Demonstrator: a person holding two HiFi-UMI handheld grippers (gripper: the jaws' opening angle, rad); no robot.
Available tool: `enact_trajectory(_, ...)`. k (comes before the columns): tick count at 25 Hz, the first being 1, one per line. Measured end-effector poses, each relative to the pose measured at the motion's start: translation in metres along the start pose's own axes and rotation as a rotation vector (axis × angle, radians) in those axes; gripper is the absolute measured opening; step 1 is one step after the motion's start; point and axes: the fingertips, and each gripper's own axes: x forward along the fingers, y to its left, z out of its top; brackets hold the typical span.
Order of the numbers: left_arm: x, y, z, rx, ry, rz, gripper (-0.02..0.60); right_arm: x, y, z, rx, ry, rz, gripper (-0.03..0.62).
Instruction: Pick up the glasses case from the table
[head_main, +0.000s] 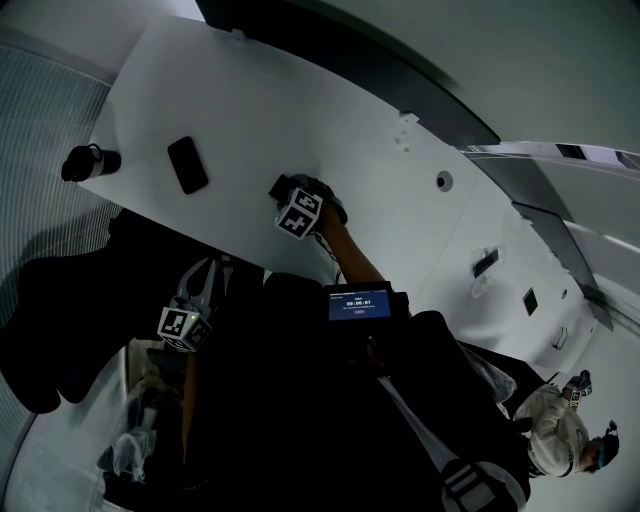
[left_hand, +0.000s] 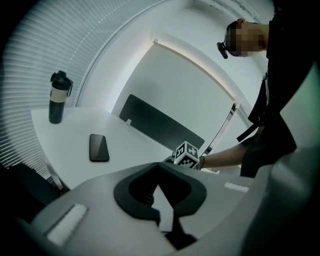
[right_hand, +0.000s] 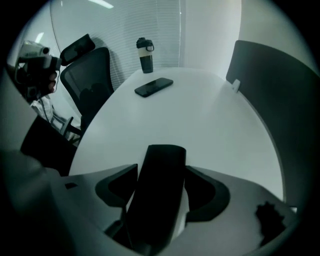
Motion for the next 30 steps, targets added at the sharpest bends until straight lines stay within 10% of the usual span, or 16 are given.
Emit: enact_trajectory(30,-0.015,0.024,0.021,-0.032,-0.057,0.013,0.003,0.017,-0.006,-0.003,0.069,0.175,0.009,0.299)
